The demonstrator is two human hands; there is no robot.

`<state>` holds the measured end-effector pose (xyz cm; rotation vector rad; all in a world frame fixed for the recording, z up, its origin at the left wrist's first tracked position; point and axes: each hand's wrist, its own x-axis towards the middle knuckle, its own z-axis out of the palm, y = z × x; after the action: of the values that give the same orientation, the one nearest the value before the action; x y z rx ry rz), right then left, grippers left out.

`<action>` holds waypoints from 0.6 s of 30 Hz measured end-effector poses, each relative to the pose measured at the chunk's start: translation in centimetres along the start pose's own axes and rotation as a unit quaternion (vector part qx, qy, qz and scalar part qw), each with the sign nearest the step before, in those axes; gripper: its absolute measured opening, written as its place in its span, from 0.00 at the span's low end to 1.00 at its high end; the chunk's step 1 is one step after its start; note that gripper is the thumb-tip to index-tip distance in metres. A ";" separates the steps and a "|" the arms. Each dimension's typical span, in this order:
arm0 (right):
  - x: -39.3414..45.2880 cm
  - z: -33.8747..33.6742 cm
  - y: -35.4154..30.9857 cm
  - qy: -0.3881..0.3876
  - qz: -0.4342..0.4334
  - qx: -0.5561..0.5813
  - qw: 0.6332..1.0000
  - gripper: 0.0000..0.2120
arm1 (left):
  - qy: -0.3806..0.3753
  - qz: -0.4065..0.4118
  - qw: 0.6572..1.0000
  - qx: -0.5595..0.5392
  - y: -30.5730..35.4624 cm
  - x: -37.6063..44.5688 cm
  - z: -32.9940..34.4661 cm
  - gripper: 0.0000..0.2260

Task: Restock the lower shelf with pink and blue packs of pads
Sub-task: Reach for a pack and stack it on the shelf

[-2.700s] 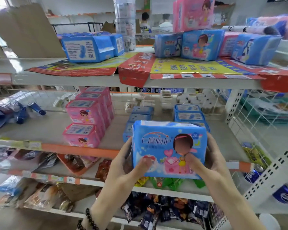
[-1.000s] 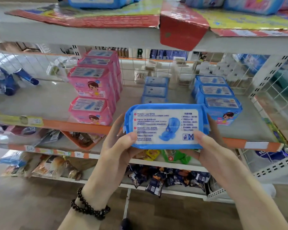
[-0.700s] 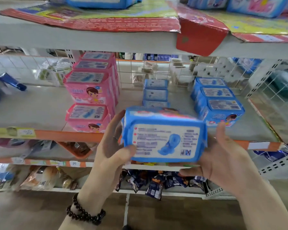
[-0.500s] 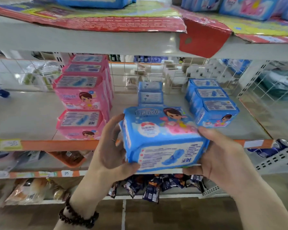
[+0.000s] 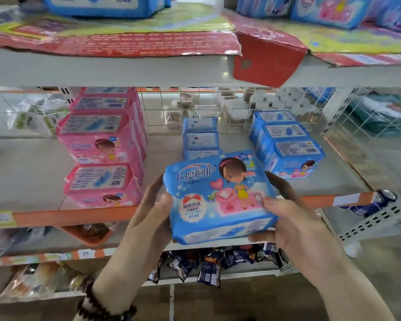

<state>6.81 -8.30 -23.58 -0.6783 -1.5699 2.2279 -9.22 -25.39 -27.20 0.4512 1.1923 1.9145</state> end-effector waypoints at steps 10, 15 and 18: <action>0.9 -6.0 -0.5 -0.074 -0.015 -0.051 0.996 0.42 | -0.007 -0.010 0.997 0.081 -1.2 0.9 4.4 0.30; 0.1 -9.2 -0.4 -0.117 -0.057 -0.079 0.988 0.44 | -0.061 0.026 0.990 0.122 -1.9 1.0 5.5 0.34; 0.0 -10.3 -0.3 -0.104 -0.035 -0.051 0.993 0.43 | -0.075 0.036 0.984 0.156 -2.6 1.4 6.5 0.40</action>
<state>12.51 -0.09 -26.15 -0.4197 -1.7868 2.2395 -4.65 -19.98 -26.41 0.7999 1.3960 1.7227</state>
